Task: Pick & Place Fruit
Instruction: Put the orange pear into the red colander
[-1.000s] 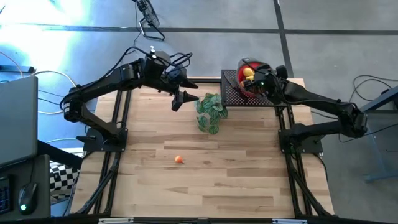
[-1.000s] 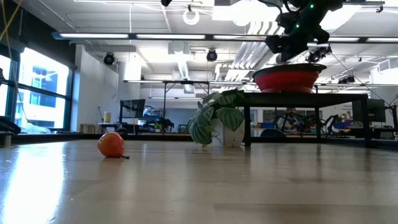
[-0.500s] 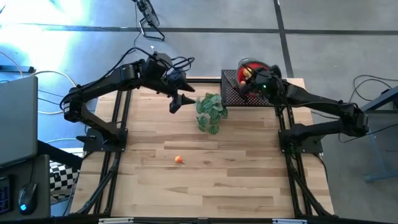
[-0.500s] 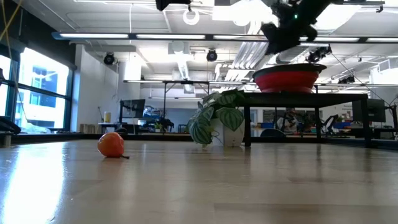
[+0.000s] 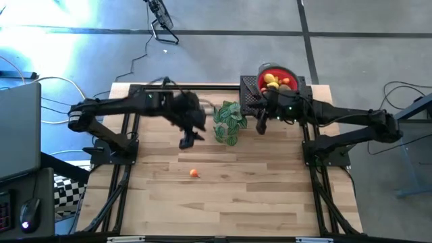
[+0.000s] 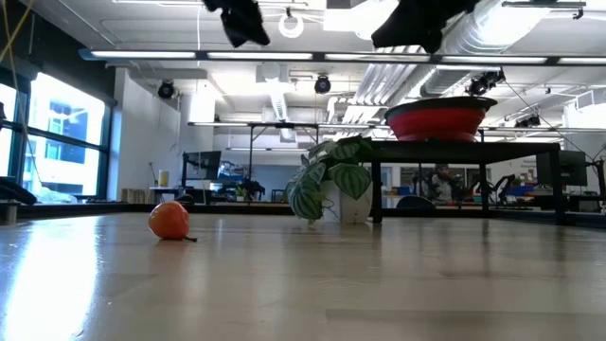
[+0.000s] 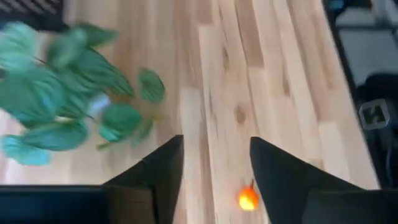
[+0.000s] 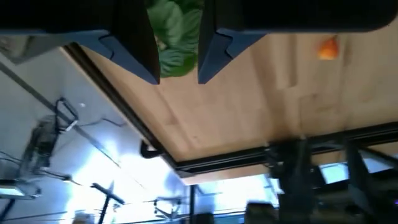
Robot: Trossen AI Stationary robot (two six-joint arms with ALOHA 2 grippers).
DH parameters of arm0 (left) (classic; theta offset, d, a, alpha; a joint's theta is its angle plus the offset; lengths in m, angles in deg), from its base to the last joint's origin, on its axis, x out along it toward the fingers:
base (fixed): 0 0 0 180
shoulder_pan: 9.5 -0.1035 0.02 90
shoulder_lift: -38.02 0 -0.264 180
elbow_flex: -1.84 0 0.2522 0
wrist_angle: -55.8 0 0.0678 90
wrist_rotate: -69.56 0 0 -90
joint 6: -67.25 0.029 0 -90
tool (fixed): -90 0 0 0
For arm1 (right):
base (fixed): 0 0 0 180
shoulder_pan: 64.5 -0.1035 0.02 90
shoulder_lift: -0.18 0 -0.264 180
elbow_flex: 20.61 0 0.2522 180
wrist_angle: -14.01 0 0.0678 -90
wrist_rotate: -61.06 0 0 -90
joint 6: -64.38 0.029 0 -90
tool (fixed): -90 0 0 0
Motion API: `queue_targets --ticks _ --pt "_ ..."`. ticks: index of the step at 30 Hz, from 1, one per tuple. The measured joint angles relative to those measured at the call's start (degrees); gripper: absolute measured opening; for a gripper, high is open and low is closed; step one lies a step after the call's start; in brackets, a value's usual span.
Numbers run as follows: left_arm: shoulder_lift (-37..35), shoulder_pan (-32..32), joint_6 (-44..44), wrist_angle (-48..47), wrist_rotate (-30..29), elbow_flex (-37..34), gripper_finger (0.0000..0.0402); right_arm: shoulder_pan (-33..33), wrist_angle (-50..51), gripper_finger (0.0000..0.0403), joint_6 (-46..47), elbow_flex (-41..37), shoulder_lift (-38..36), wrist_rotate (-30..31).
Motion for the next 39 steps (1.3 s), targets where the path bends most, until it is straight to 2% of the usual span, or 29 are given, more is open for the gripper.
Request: queue_targets --ticks 6,13,21,29,39 --pt "0.0 5.34 -2.28 5.09 -4.88 -10.46 0.0122 -2.88 0.0 0.0092 0.0 0.0 0.01 -1.23" --pt "0.0 11.52 -4.26 19.59 -5.63 -22.83 0.0066 -4.23 0.02 0.0092 0.02 0.0 0.01 -1.19" --pt "0.0 15.99 -6.04 24.69 -12.43 -28.75 0.0005 -4.19 0.15 0.0092 0.44 -0.02 0.5 -1.11" --pt "-0.04 19.9 -4.58 37.55 -12.88 -32.59 0.0002 -4.63 -0.13 0.0092 0.63 -0.8 1.89 -1.32" --pt "-2.78 21.31 -6.76 43.82 -12.82 -40.51 0.0001 -5.58 -0.62 0.0091 1.95 -1.66 4.24 -1.19"
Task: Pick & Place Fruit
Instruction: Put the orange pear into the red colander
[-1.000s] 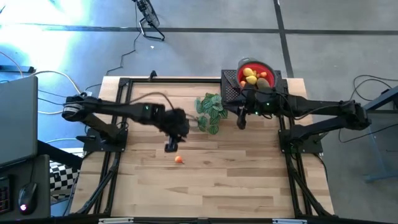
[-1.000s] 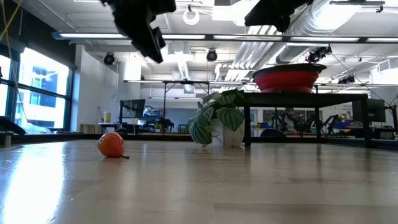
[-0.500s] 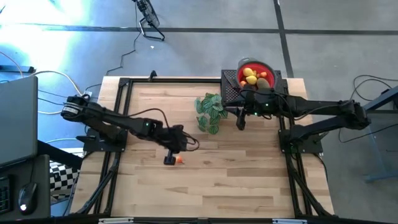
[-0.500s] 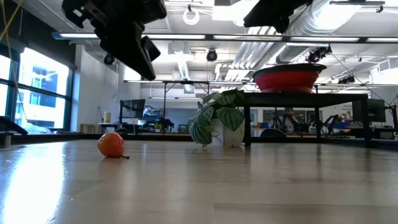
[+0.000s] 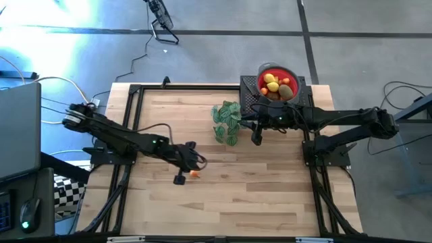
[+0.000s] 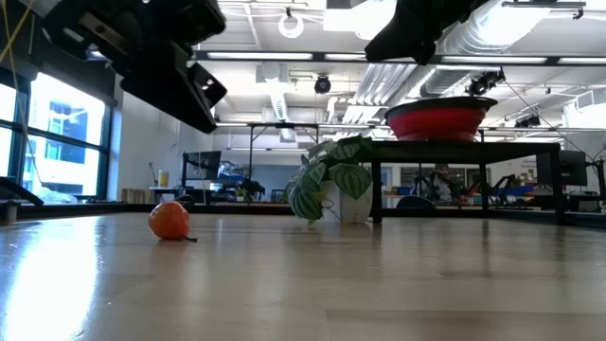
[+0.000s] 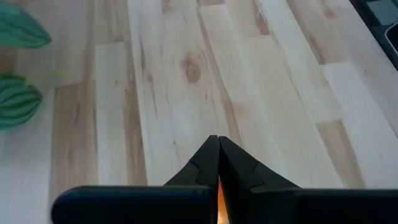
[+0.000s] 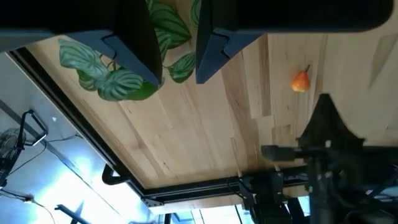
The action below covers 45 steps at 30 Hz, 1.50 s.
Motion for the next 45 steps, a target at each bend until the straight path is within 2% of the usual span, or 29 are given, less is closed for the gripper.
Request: queue_targets --ticks 7,9,20,25,36,40,45 --pt "-6.74 -0.12 -1.93 6.71 -1.5 -8.49 0.0001 0.0 -2.76 0.0091 -0.29 0.0 0.95 0.11" --pt "-8.17 -0.12 -1.95 5.52 -2.59 -10.26 0.0001 0.0 -4.77 0.0091 -0.85 0.03 1.26 0.09" --pt "-6.38 -0.14 -1.97 5.65 -5.6 -11.08 0.0011 0.11 -7.99 0.0091 -1.9 0.0 1.47 0.09" --pt "-6.42 -0.14 -3.45 6.2 -5.53 -11.09 0.0063 0.11 -7.94 0.0091 -1.9 0.0 1.45 -0.14" --pt "-6.42 -0.12 -3.68 5.87 -5.46 -11.09 0.0238 0.11 -7.86 0.0091 -1.62 0.0 1.45 -0.15" --pt "-6.42 -0.12 -3.7 5.94 -5.44 -11.09 0.0268 0.11 -7.77 0.0091 -1.53 0.0 1.45 -0.15" --pt "-6.04 -0.12 -5.3 5.59 -5.39 -11.08 0.0276 0.11 -7.73 0.0091 -1.51 0.0 1.45 -0.15"
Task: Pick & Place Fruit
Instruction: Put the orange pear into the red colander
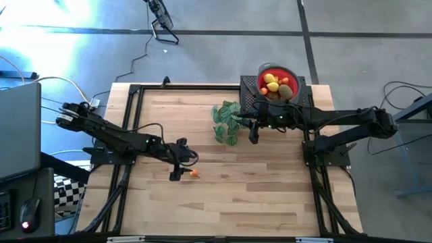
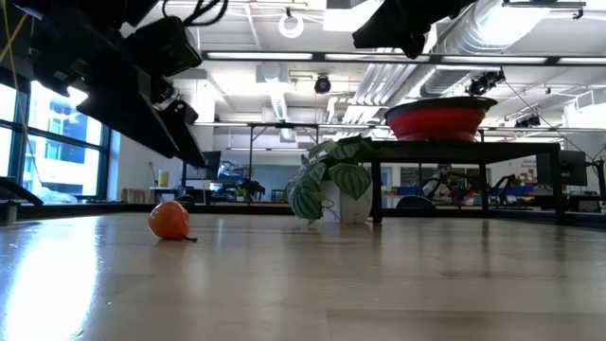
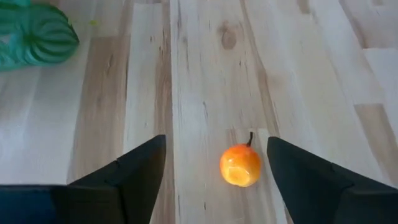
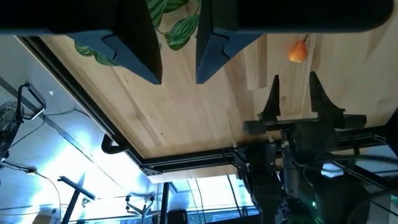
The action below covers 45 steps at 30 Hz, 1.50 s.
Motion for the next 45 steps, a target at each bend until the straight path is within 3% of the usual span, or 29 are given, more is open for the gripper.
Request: queue_targets --ticks 15,37,45 --pt "11.95 0.02 -1.85 7.62 10.09 0.06 0.0276 0.0 0.31 0.0091 0.04 0.0 0.0 -0.01" --pt "15.07 0.02 -1.81 8.09 10.11 0.06 0.0275 0.0 0.35 0.0091 0.07 0.0 0.0 -0.03" --pt "15.07 0.02 -1.83 7.98 10.07 0.06 0.0236 0.0 0.35 0.0091 0.07 0.0 0.0 -0.01"
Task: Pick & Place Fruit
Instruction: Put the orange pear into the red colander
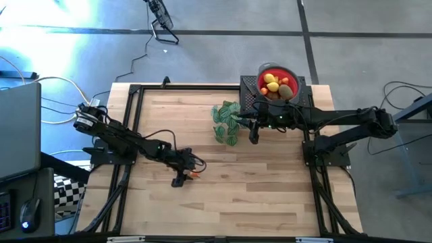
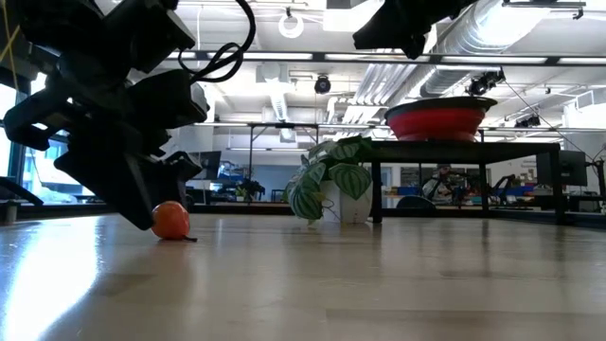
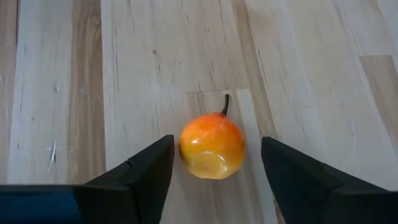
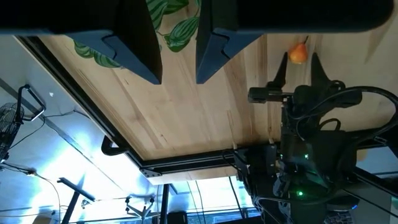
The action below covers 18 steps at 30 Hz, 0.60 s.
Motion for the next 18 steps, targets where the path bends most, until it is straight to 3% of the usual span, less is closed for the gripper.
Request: queue_targets --ticks 18 --pt "0.0 0.0 -0.81 0.4 0.0 -0.02 0.0177 0.0 0.0 0.0091 0.0 0.0 0.0 0.0"
